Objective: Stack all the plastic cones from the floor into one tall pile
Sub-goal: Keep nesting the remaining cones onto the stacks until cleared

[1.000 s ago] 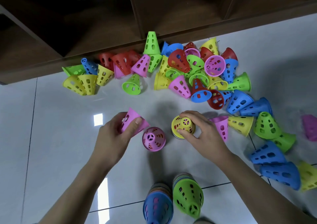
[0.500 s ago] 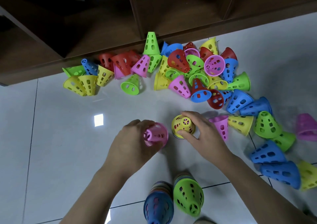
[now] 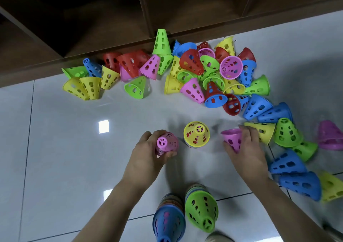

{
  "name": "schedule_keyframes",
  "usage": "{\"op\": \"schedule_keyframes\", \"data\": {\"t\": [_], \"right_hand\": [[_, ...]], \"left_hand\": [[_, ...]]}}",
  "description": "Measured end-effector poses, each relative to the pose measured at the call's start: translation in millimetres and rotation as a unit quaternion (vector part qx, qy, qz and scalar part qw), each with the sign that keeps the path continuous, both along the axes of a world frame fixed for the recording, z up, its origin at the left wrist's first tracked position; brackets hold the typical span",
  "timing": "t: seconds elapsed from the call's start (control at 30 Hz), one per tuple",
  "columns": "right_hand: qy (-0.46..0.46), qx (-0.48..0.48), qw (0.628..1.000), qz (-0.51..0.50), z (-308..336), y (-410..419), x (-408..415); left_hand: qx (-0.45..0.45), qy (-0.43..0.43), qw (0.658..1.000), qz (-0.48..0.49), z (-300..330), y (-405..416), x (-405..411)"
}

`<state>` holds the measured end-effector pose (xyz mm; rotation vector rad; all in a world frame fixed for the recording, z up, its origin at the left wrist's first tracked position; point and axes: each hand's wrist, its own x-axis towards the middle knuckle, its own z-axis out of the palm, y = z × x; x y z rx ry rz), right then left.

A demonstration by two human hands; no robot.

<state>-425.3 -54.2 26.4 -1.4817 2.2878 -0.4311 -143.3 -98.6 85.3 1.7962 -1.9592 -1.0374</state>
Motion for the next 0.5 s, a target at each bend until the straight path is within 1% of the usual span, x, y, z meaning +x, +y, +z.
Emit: {"op": "schedule_keyframes", "data": {"t": [0.07,0.13,0.2,0.27,0.37,0.43,0.5], "right_hand": [[-0.071,0.0,0.997,-0.043,2,-3,6],[-0.146,-0.022,0.984,-0.095,10,-7,9],[-0.184,-0.053,0.975,-0.114,25,-12,11],[-0.184,-0.085,0.975,-0.09,41,-17,11],[-0.201,-0.084,0.975,-0.037,64,-22,7],[-0.187,-0.07,0.98,-0.006,83,-25,6],[-0.161,-0.081,0.983,0.027,104,-27,8]], "left_hand": [[0.001,-0.001,1.0,0.009,-2,-1,-2],[0.001,-0.002,1.0,0.012,-4,-1,-4],[0.003,0.004,1.0,0.015,-5,-1,-6],[0.007,0.016,1.0,0.023,-6,-2,-8],[0.009,0.037,0.999,0.034,-7,-2,-10],[0.01,0.051,0.998,0.042,-9,-3,-12],[0.009,0.064,0.997,0.049,-11,-3,-13]]}}
